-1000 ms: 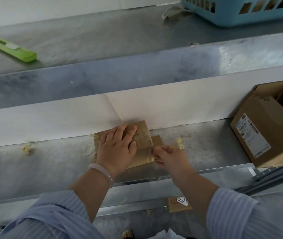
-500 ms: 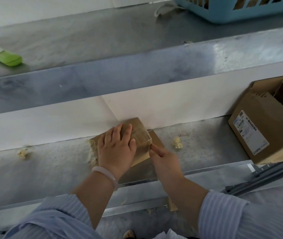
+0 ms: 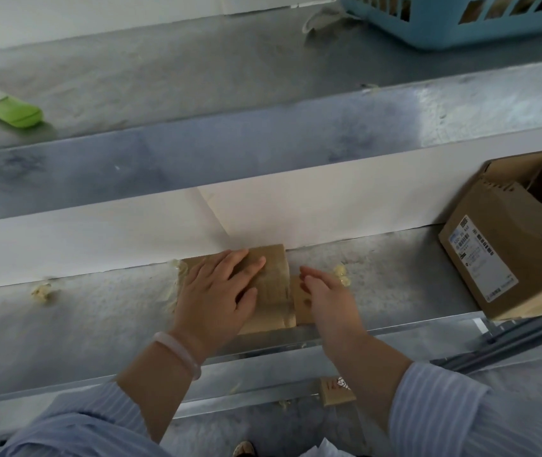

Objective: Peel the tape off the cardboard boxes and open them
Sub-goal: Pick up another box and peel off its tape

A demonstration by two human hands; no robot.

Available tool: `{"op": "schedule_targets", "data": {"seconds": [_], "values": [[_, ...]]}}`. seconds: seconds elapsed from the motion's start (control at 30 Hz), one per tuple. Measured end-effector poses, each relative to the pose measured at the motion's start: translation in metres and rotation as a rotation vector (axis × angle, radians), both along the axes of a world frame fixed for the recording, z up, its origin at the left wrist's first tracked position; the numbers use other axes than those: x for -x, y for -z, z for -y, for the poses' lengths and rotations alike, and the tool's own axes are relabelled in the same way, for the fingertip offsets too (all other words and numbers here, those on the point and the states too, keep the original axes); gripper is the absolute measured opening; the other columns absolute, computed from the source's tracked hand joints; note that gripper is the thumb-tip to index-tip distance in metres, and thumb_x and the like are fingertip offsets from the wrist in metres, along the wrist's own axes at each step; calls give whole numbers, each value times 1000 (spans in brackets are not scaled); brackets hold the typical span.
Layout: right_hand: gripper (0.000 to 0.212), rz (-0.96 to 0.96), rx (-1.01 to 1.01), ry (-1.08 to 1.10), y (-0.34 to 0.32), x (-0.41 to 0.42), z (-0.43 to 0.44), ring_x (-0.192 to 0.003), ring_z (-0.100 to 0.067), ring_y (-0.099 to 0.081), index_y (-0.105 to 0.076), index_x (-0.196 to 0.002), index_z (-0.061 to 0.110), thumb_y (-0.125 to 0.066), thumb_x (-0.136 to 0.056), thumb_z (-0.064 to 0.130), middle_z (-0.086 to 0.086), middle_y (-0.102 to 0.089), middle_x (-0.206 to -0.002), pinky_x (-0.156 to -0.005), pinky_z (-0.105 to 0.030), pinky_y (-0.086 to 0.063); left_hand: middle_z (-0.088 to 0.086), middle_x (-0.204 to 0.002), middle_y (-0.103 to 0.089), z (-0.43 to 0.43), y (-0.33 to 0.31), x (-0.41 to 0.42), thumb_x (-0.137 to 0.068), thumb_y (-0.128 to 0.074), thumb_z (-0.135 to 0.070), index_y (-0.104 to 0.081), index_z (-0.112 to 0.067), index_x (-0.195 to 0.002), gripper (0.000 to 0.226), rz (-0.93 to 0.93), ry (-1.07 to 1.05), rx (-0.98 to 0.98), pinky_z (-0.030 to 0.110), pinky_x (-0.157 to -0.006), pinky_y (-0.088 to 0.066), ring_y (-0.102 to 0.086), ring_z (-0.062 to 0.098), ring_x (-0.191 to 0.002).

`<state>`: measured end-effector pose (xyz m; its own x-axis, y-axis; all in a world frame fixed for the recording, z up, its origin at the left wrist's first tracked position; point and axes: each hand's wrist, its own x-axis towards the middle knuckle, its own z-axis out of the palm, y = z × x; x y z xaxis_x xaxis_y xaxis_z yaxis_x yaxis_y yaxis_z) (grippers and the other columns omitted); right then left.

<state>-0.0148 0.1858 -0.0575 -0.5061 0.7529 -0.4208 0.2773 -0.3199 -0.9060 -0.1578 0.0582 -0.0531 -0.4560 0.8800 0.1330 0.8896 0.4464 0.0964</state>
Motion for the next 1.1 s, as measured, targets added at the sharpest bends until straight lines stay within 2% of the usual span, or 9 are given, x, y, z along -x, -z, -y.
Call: {"op": "schedule_targets", "data": {"seconds": [0.1,0.2,0.33,0.53,0.67,0.73,0.9,1.0,1.1], "values": [[30,2,-34,-163,-7,6,-9,-106,-7,-54,-63,-124,31,-45,-101,27,13,-62,-114,-93,-24,-39,-10,-139,-51,7,-3,5,-85,-45,-44,-58,-37,-130,47,123,118,-85,44,-106,-37,-46,16,-127],[30,20,13,-252,-5,13,-14,-115,-13,-55,-63,-126,29,-47,-100,33,7,-62,-121,-107,-33,-40,-14,-137,-52,12,-5,9,-82,-49,-39,-63,-38,-123,44,154,189,-150,27,-111,-25,-46,9,-125],[18,17,-5,-318,4,16,-21,-105,-15,-63,-70,-88,36,-55,-96,34,7,-69,-104,-103,-42,-47,-18,-132,-56,13,-7,11,-86,-51,-39,-68,-38,-115,34,192,175,-225,13,-106,-23,-49,1,-119],[25,-36,-164,-372,6,20,-33,-98,-14,-68,-76,-83,45,-63,-88,23,10,-74,-96,-96,-41,-53,-10,-141,-49,14,0,8,-89,-42,-50,-50,-30,-138,54,35,88,-83,36,-105,-38,-48,15,-125],[33,-12,-351,-445,-1,17,-34,-94,-5,-65,-70,-86,45,-61,-92,14,14,-70,-96,-84,-19,-49,-1,-142,-50,11,1,6,-88,-38,-50,-51,-27,-137,56,-24,18,-12,42,-106,-37,-48,23,-127],[29,28,-541,-500,-2,14,-32,-95,-1,-62,-71,-95,42,-59,-94,15,18,-68,-103,-83,-16,-47,-1,-140,-51,8,1,7,-88,-37,-51,-50,-29,-138,56,-32,15,4,42,-106,-37,-47,22,-128],[19,-27,-924,-516,10,0,-24,-122,-7,-50,-75,-107,29,-66,-90,28,10,-56,-134,-103,-26,-40,-2,-138,-52,-2,2,10,-90,-29,-54,-47,-31,-140,58,-48,-74,6,43,-107,-36,-46,23,-129],[31,-35,-1098,-570,20,-10,-19,-125,-19,-51,-72,-112,30,-61,-86,43,5,-57,-136,-101,-36,-45,-3,-144,-45,-10,3,12,-88,-19,-59,-38,-34,-144,64,-31,-126,47,43,-112,-29,-37,21,-134],[30,-53,-1258,-558,26,-12,-18,-116,-21,-59,-73,-112,25,-61,-87,36,2,-63,-128,-92,-39,-53,-4,-145,-43,-12,4,14,-88,-16,-61,-35,-34,-145,66,-33,-137,50,43,-113,-27,-35,20,-136]]}}
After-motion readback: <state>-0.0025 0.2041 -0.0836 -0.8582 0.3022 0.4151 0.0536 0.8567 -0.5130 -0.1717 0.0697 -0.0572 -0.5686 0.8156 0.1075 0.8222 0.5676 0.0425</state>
